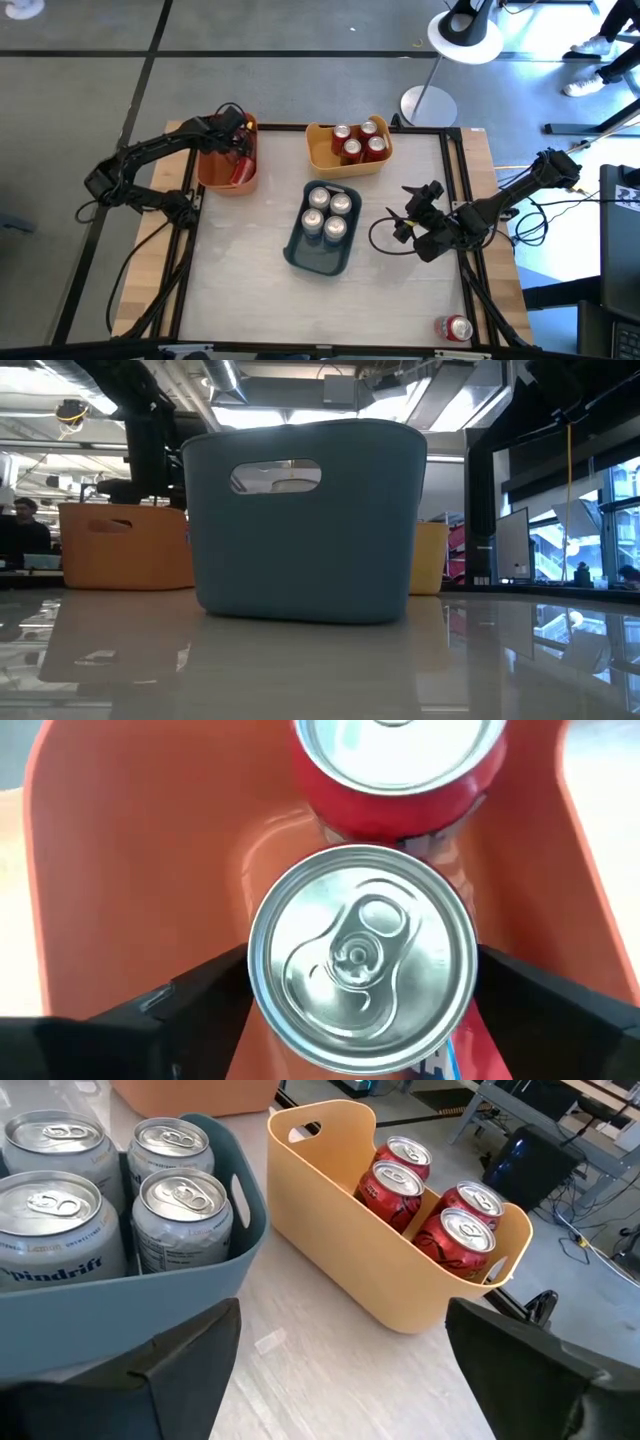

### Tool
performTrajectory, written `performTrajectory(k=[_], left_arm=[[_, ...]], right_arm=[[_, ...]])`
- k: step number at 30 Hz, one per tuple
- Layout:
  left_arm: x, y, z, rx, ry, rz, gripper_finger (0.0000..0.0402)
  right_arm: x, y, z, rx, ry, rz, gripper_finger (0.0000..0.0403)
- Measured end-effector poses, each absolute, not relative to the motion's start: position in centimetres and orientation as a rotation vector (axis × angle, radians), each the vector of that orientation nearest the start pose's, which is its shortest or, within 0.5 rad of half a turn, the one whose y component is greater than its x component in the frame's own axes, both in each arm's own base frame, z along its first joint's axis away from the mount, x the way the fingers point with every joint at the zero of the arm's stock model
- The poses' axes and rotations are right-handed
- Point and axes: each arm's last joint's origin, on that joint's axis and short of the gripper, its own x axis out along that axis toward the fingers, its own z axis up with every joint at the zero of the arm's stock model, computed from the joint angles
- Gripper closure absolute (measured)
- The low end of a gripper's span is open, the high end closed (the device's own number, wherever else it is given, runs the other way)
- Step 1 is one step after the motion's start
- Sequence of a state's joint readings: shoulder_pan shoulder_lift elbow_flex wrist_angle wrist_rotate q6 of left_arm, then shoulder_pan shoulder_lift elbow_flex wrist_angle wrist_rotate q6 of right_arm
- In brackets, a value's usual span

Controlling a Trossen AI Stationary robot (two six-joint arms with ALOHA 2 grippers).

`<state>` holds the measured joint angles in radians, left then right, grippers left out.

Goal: Sort soda cans
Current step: Put the left orange soda can into the orange bin, then move the orange soda can to the top left of the table

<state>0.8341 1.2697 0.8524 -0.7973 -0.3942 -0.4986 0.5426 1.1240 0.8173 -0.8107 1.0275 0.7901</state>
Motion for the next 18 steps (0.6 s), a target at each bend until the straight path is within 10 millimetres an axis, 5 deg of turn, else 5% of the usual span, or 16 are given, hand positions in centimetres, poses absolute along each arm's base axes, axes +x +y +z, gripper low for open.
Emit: performTrajectory(k=[8, 18], left_arm=[[14.2, 17.2, 24.2, -0.615, 0.994, 1.318, 0.0053], [13.5, 16.0, 31.6, -0.476, 0.720, 1.261, 0.0053]], right_arm=[[17.9, 7.9, 25.1, -0.065, 0.555, -0.684, 0.0050], [17.9, 8.3, 24.6, 0.028, 0.697, -0.543, 0.0050]])
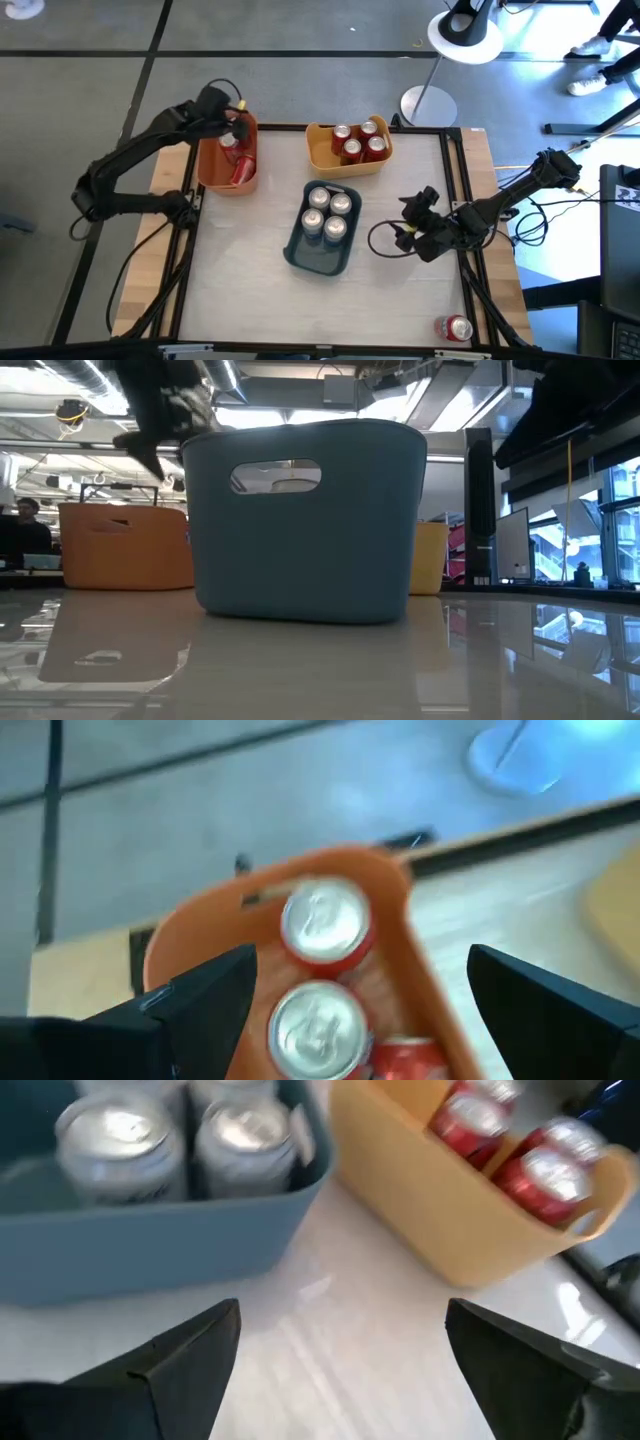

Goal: Sort soda cans
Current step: Move the orange soda can to the top left of the table

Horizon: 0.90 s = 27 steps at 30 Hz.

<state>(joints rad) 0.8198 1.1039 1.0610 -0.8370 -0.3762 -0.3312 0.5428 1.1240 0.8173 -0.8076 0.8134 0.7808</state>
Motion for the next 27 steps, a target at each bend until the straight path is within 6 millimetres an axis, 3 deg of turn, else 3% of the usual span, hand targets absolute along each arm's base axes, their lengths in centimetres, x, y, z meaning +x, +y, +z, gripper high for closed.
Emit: performTrajectory(k=[11, 21, 27], left_arm=[[15.7, 10.7, 35.4, -0.325, 0.446, 0.774, 0.0053], [18.8, 7.4, 34.6, -0.271, 0.514, 0.558, 0.0053], [20.7, 6.1, 33.6, -0.252, 0.576, 0.478, 0.0053]], right_arm=[[18.5, 8.8, 24.9, 0.111, 0.664, -0.489, 0.0050], [19.0, 9.0, 25.4, 0.143, 0.617, -0.468, 0.0050], [19.1, 8.0, 27.6, 0.274, 0.715, -0.478, 0.0050]])
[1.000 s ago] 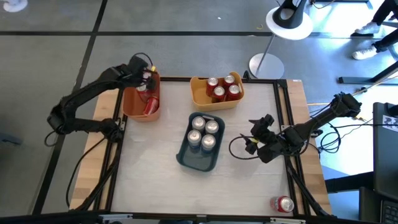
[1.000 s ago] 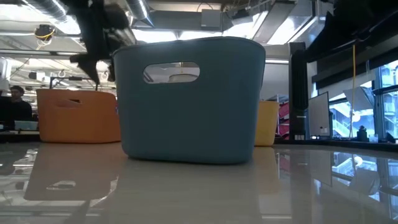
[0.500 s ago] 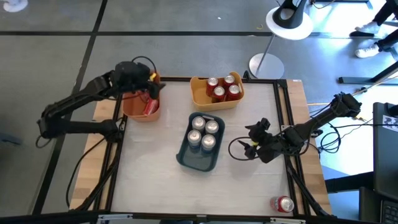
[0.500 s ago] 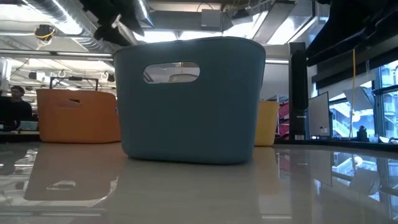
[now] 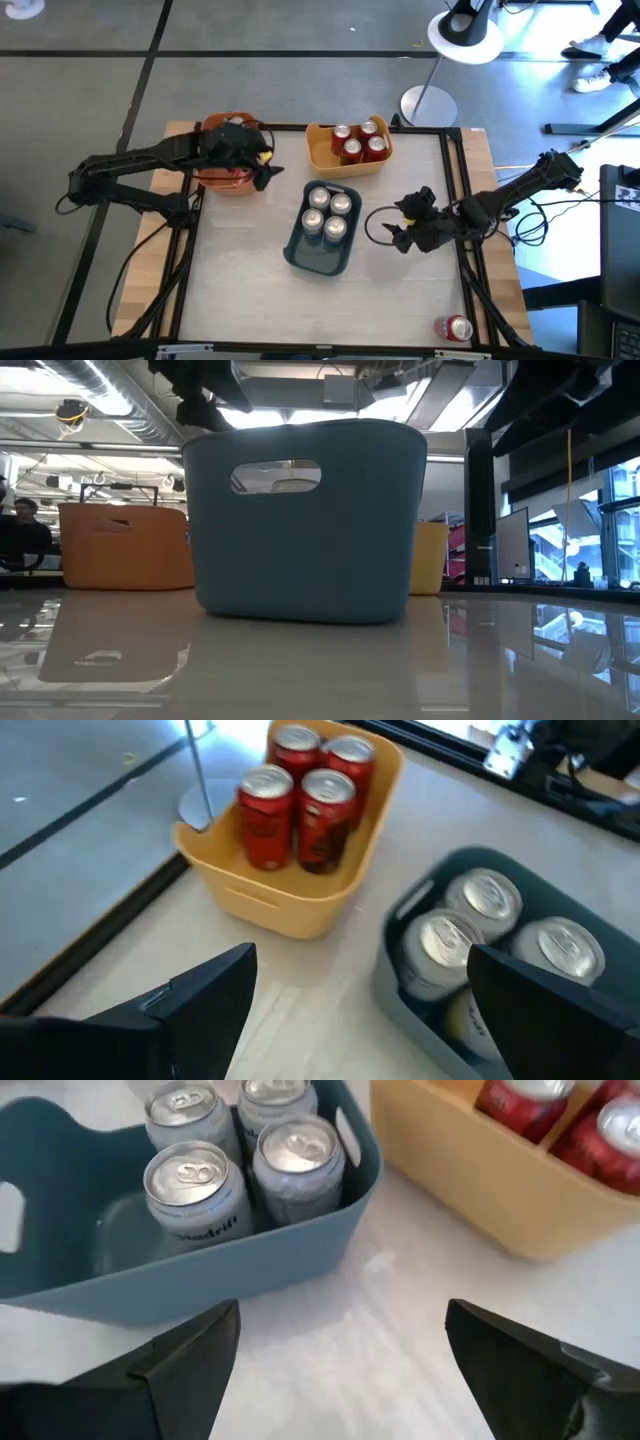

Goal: Sort soda cans
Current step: Move the orange soda can to the top left of the table

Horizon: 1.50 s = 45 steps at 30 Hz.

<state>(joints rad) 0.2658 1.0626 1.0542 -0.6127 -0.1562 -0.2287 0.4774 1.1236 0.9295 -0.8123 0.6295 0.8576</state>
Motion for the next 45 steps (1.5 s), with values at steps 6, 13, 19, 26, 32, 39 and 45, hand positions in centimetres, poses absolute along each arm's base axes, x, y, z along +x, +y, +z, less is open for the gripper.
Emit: performTrajectory(k=[6, 13, 19, 26, 32, 39, 45], left_arm=[[22.4, 4.9, 32.2, -0.243, 0.652, 0.422, 0.0053], [23.4, 3.7, 31.7, -0.207, 0.680, 0.362, 0.0053], [23.4, 3.1, 31.7, -0.200, 0.682, 0.343, 0.0053], [23.5, 2.6, 31.7, -0.200, 0.683, 0.322, 0.0053], [23.5, 2.2, 31.6, -0.195, 0.684, 0.307, 0.0053], [23.6, 1.9, 31.7, -0.188, 0.678, 0.295, 0.0053], [23.9, 2.0, 32.1, -0.171, 0.632, 0.283, 0.0053]], right_arm=[[19.5, 8.3, 29.1, 0.450, 0.788, -0.345, 0.0050], [20.1, 11.0, 29.3, 0.753, 0.844, -0.142, 0.0050], [20.8, 14.2, 29.5, 0.823, 0.852, -0.082, 0.0050], [21.2, 15.9, 30.4, 0.607, 1.080, -0.290, 0.0050], [21.0, 16.4, 30.3, 0.472, 1.248, -0.379, 0.0050], [19.1, 18.2, 29.9, 0.592, 1.522, -0.334, 0.0050], [17.5, 19.2, 29.9, 0.617, 1.595, -0.377, 0.0050]])
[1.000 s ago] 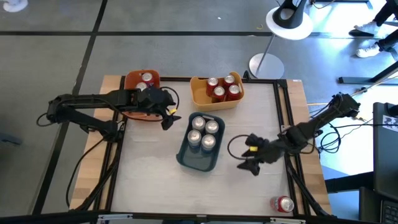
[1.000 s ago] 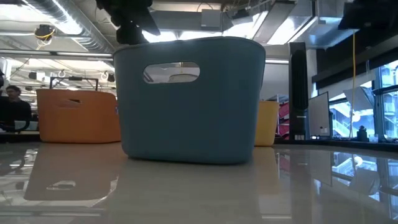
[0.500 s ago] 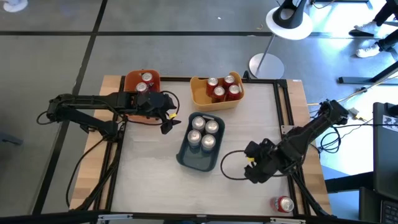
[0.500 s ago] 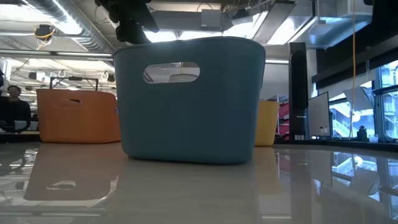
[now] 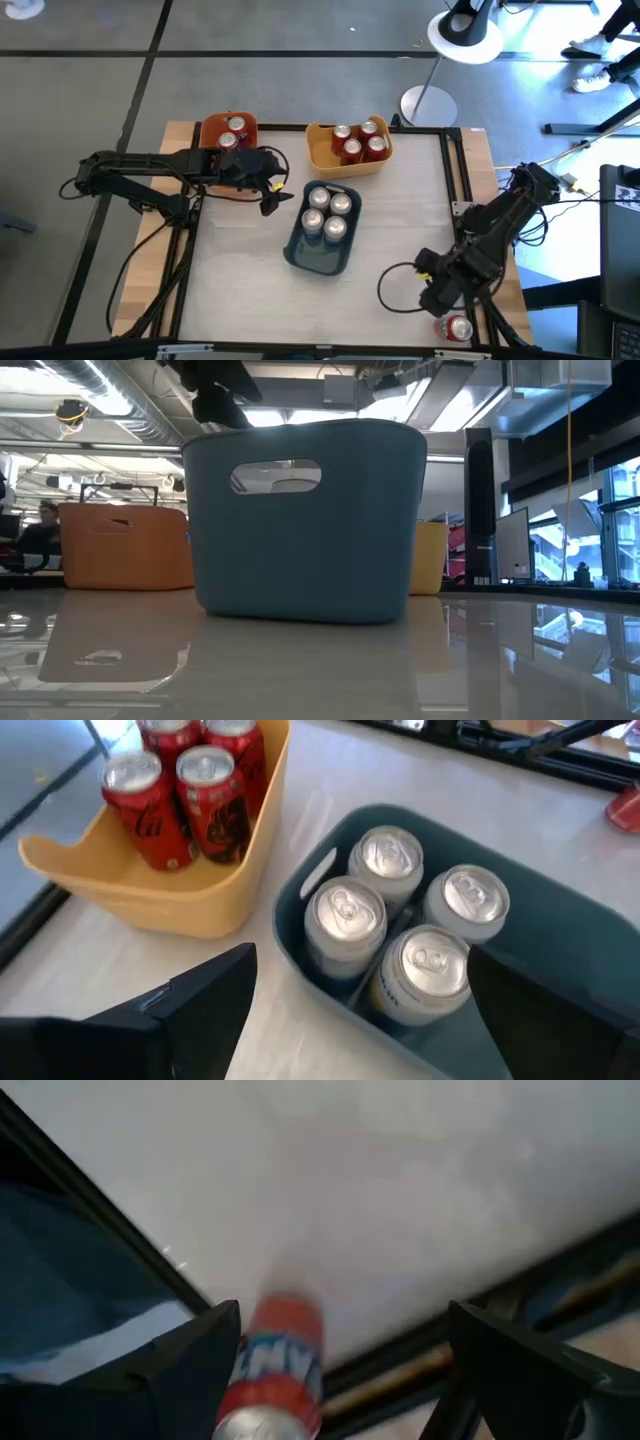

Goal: Sort soda cans
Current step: Move the orange soda can to the top left of the table

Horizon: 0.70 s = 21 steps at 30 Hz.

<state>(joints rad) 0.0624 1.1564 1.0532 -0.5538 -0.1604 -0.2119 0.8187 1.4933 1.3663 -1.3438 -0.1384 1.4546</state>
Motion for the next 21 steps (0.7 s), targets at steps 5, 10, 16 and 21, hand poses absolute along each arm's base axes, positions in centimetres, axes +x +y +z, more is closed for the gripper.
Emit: performTrajectory(k=[5, 10, 16, 21], left_arm=[[23.9, 2.0, 32.1, -0.161, 0.629, 0.279, 0.0053], [23.9, 2.0, 32.1, -0.161, 0.627, 0.279, 0.0053], [24.0, 2.0, 32.2, -0.162, 0.621, 0.279, 0.0053], [24.0, 2.0, 32.2, -0.162, 0.621, 0.279, 0.0053]], right_arm=[[16.2, 21.2, 29.7, 0.726, 1.639, -0.398, 0.0050], [15.0, 23.2, 28.1, 0.768, 1.752, -0.384, 0.0050], [14.2, 24.3, 26.5, 0.798, 1.755, -0.410, 0.0050], [14.3, 24.8, 26.2, 0.838, 1.758, -0.369, 0.0050]])
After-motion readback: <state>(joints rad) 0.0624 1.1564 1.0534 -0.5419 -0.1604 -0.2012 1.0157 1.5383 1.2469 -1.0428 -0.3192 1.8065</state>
